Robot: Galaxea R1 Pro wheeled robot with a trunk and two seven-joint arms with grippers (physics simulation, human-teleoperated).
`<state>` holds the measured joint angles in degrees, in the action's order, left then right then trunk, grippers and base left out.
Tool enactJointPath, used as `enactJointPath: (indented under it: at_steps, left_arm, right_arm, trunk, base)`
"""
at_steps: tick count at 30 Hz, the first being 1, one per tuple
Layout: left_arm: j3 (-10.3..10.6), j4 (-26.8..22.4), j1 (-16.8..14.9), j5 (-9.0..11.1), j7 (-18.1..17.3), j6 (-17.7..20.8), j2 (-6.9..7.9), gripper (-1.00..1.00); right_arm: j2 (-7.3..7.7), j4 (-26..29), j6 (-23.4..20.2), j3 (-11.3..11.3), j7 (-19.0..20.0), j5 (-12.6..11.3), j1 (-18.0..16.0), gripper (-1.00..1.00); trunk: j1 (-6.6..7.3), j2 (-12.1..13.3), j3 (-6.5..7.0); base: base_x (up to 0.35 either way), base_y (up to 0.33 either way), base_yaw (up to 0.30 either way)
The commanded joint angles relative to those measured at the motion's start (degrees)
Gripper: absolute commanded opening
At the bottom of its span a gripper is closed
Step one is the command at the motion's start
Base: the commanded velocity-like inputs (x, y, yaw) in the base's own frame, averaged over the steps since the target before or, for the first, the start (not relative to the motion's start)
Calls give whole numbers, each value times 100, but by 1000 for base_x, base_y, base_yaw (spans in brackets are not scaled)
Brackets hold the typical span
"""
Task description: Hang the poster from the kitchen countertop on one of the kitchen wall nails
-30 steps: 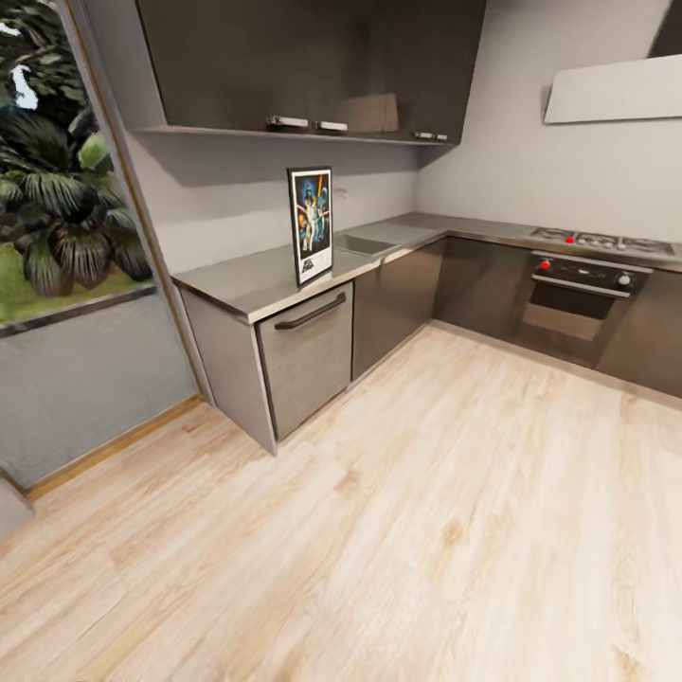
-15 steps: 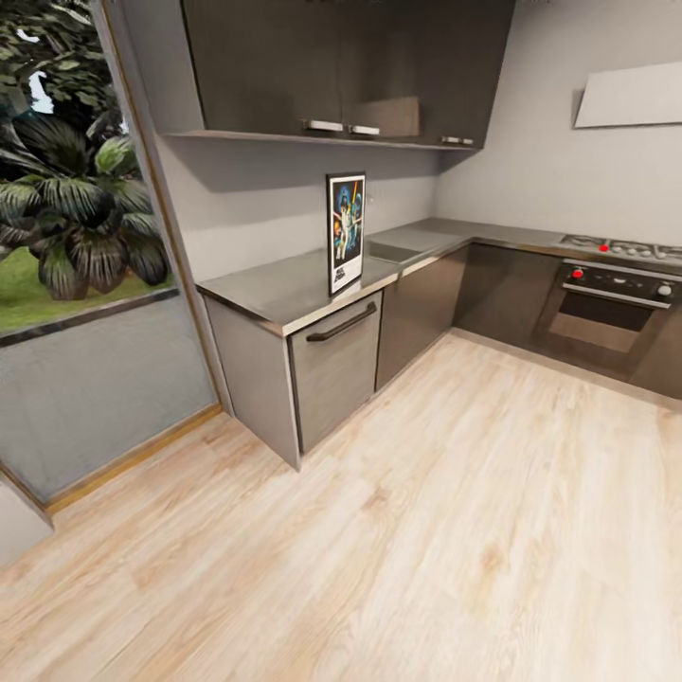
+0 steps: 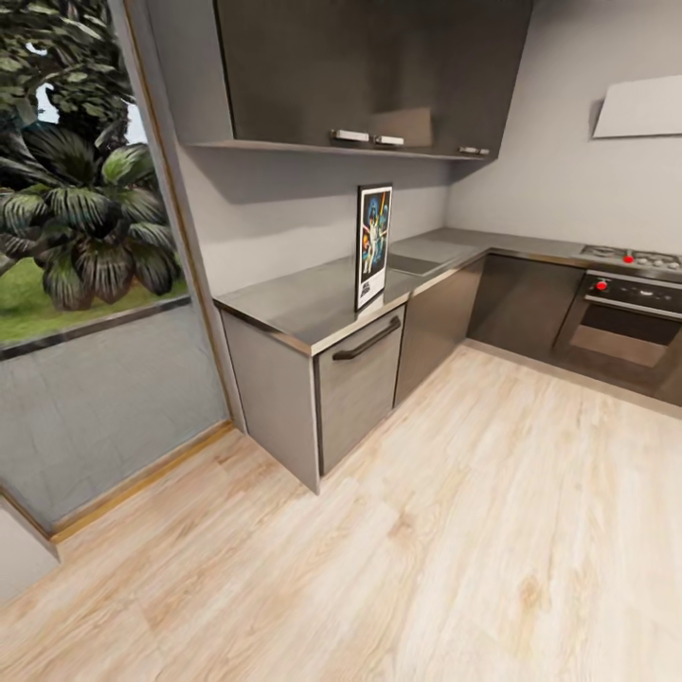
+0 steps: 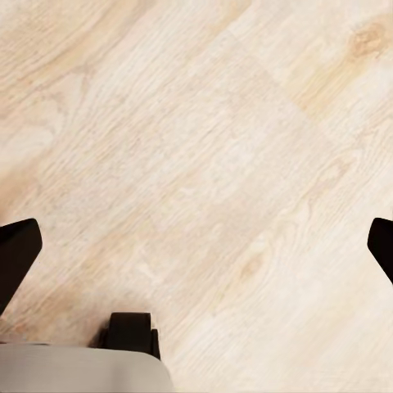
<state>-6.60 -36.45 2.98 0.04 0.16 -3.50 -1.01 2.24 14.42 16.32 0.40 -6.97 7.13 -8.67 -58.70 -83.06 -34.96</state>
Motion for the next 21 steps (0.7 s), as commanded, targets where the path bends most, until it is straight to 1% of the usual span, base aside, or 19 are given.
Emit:
enactJointPath:
  at_steps: [1,10,17,21]
  left_arm:
    - [-13,-4,1,1,2,-11,-4,100]
    - [-10,-3,1,-2,1,-11,-4,100]
    - [-8,-5,1,-2,1,-14,-4,100]
    - [-8,-5,1,-4,1,-16,-4,100]
  right_arm:
    - [1,-6,7,4,-41,60,-3,100]
    - [43,-2,7,-4,-40,61,-3,100]
    - [48,-1,11,-5,-40,60,-3,100]
    - [48,4,11,-5,-41,55,-3,100]
  trunk:
    - [-3,-2,3]
    - [-3,-2,15]
    - [-3,-2,16]
    - [-3,-2,16]
  base:
    - [247,274,0]
    - [262,250,0]
    - [314,143,0]
    - [328,78,0]
